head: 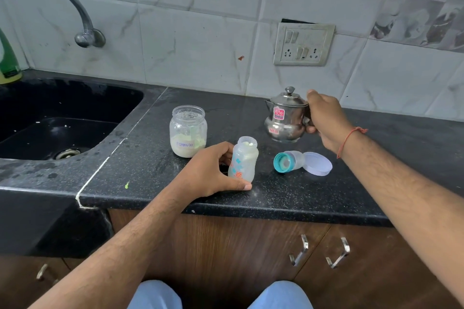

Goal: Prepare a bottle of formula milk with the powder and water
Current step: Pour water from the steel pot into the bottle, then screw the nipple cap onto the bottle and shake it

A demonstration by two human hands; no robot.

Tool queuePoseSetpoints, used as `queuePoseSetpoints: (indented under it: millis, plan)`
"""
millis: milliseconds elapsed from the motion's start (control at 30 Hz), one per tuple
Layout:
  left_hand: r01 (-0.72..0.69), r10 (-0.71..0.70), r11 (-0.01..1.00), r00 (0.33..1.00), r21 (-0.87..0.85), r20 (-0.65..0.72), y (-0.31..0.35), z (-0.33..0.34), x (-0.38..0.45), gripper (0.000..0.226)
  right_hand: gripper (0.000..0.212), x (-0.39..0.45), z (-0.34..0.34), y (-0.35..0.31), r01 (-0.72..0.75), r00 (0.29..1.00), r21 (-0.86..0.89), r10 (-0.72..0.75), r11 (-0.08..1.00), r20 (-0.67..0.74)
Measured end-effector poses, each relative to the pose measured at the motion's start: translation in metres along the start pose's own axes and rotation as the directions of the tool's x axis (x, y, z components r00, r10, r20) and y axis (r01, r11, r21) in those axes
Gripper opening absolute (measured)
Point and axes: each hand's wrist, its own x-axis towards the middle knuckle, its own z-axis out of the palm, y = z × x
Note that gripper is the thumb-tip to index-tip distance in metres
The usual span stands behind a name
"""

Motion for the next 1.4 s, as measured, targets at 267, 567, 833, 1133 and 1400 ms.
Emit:
queuePoseSetpoints:
  millis: [267,567,833,1133,1400]
  plan:
    - [0.006,-0.006,1.0,1.0,-0.016,0.003,-0.003,0.001,0.003,0.07,0.041,0.024,0.023,0.035,-0.108,0.994,-0.011,0.108,0.994,0.006]
    - [-0.004,0.004,1.0,1.0,-0.027,0.004,-0.004,0.003,0.005,0.072,0.044,0.029,0.037,0.051,-0.118,0.981,-0.089,0.13,0.989,0.143]
    - [-0.002,0.002,0.999,1.0,-0.032,0.003,-0.004,0.003,0.004,0.07,0.05,0.026,0.028,0.057,0.055,0.993,-0.315,-0.019,0.948,0.116]
    - [0.004,-0.004,1.0,1.0,-0.025,-0.002,-0.001,0.002,0.003,0.071,0.036,0.005,0.002,0.062,0.251,0.967,-0.496,-0.197,0.831,0.159]
    - [0.008,-0.008,1.0,1.0,-0.01,-0.004,0.001,0.003,0.002,0.07,0.053,-0.054,-0.044,0.067,0.62,0.783,-0.612,-0.439,0.491,0.441]
